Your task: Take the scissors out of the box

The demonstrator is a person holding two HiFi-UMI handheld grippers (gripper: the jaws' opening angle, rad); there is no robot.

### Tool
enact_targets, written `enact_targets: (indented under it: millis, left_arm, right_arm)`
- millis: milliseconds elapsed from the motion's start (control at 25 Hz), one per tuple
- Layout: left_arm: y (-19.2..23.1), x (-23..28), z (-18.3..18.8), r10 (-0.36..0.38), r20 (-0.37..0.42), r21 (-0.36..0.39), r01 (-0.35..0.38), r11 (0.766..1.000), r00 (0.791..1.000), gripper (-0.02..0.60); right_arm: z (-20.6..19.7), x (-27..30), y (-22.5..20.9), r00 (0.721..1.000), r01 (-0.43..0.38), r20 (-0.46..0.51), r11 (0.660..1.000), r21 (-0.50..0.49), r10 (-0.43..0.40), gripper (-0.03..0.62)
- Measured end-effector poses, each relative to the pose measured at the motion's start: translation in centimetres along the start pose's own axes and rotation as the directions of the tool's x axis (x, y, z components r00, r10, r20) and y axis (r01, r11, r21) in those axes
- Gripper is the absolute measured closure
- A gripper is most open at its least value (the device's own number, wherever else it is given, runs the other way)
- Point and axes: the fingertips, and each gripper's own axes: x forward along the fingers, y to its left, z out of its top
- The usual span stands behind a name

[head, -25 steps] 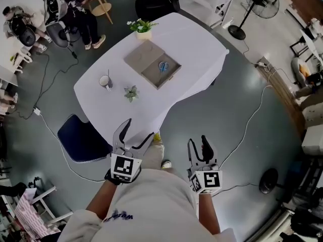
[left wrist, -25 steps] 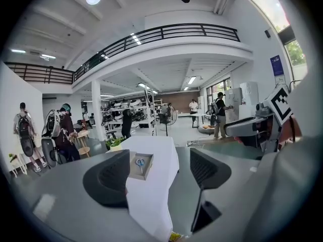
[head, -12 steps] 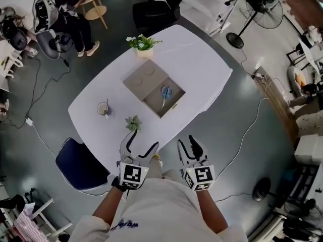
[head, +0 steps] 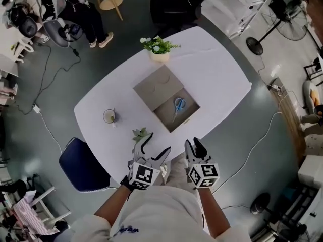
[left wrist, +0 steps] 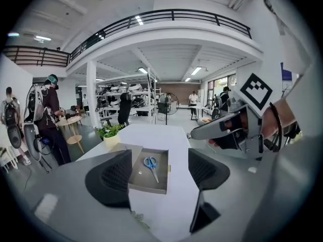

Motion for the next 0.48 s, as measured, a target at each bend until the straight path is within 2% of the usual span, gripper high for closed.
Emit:
enact_targets:
  millis: [200,360,480]
  left_arm:
    - [1.0,2.3,-1.1,0.014,-0.039,-0.06,-0.016,0.998,0.999,0.242]
    - [1.9,4.9,-1.1,-0.012,-0.025,-0.058,0.01,0.998,1.0,0.244]
    - [2.3,6.2,-2.1,-0.031,-0.034,-0.099,0.028,0.995,0.999,0.244]
  right_arm:
    - [-0.5,5.0,-0.6,0.998,-0.042,-0.058,0.999,-0.026,0.04,0.461]
    - [0.1,8.6,-2.4,0.998,-0.022,-0.066,1.0,-0.003,0.022,0.461]
    - [0.0,10.5,-3.7,0.996,-0.003,-0.087,1.0,-0.007,0.002,0.461]
